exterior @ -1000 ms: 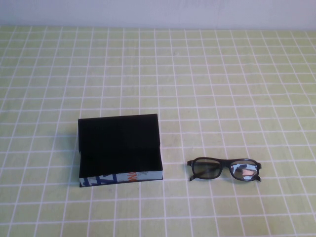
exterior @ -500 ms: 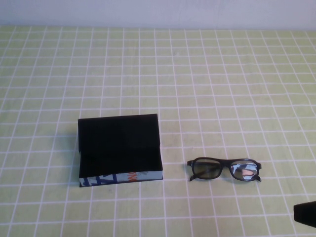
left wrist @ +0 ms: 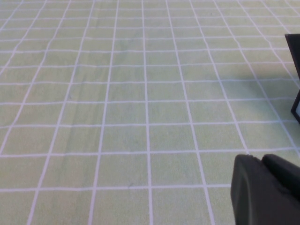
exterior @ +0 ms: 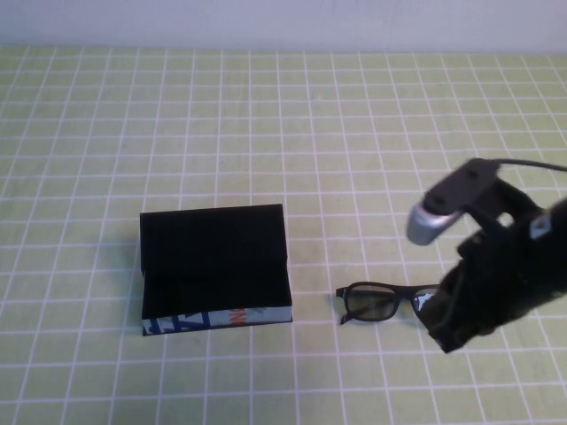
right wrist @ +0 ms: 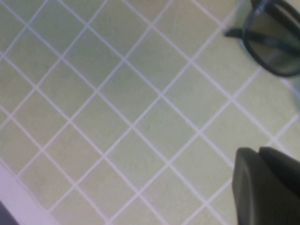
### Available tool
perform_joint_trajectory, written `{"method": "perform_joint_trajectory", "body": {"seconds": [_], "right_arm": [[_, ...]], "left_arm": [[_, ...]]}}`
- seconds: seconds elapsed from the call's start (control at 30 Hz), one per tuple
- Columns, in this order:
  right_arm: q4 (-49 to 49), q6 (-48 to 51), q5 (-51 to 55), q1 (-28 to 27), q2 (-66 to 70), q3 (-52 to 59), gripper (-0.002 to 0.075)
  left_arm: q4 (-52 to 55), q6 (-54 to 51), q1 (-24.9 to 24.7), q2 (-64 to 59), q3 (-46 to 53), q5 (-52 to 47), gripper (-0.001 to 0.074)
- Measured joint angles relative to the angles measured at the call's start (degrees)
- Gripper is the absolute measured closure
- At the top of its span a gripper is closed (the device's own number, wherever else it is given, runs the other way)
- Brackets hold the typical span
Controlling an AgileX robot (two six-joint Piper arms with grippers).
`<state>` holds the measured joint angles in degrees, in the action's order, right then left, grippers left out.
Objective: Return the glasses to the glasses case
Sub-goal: Pick up the glasses from the table
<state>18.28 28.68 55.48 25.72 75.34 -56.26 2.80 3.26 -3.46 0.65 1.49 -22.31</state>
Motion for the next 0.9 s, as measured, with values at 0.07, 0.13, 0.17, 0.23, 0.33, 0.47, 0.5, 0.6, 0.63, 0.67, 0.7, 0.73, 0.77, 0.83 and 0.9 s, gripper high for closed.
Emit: {"method": "perform_joint_trajectory", "body": {"seconds": [0.07,0.13,0.17,0.23,0.33,0.47,0.5,0.6,0.63,0.67,0.7,0.73,0.77,0.83,0.9], "right_arm": [[-2.2,2.9,1.3,2.7,4.8,-5.1,0.0737],[-4.5,5.4,2.7,3.7,8.7,-8.7,0.0737],[-6.2,7.0,3.4,3.9,10.6,-10.9,0.0736],[-9.4,9.7,4.2,4.1,14.1,-13.5,0.0729],[-13.7,14.0,4.6,4.1,18.1,-15.8,0.0668],[-16.2,20.6,4.6,3.8,22.3,-16.7,0.0463],[-16.5,22.5,4.5,3.8,23.0,-16.7,0.0419],[-17.0,26.6,3.3,3.6,25.3,-16.7,0.0326],[-17.0,27.7,2.7,3.5,25.8,-16.7,0.0314],[-17.1,28.4,2.1,3.3,26.4,-17.0,0.0306],[-17.1,28.9,1.9,3.0,27.0,-17.4,0.0301],[-17.1,29.1,1.8,2.6,27.5,-17.8,0.0298],[-17.1,29.4,1.8,2.3,28.2,-18.5,0.0296],[-17.1,29.6,2.4,1.8,29.5,-20.1,0.0294],[-16.9,29.8,3.0,1.4,31.0,-21.8,0.0293]], "left_arm": [[0.0,0.0,0.0,0.0,0.0,0.0,0.0737],[0.0,0.0,0.0,0.0,0.0,0.0,0.0737],[0.0,0.0,0.0,0.0,0.0,0.0,0.0737],[0.0,0.0,0.0,0.0,0.0,0.0,0.0737],[0.0,0.0,0.0,0.0,0.0,0.0,0.0737],[0.0,0.0,0.0,0.0,0.0,0.0,0.0737],[0.0,0.0,0.0,0.0,0.0,0.0,0.0737],[0.0,0.0,0.0,0.0,0.0,0.0,0.0737],[0.0,0.0,0.0,0.0,0.0,0.0,0.0737],[0.0,0.0,0.0,0.0,0.0,0.0,0.0737],[0.0,0.0,0.0,0.0,0.0,0.0,0.0737],[0.0,0.0,0.0,0.0,0.0,0.0,0.0737],[0.0,0.0,0.0,0.0,0.0,0.0,0.0737],[0.0,0.0,0.0,0.0,0.0,0.0,0.0737],[0.0,0.0,0.0,0.0,0.0,0.0,0.0737]]}}
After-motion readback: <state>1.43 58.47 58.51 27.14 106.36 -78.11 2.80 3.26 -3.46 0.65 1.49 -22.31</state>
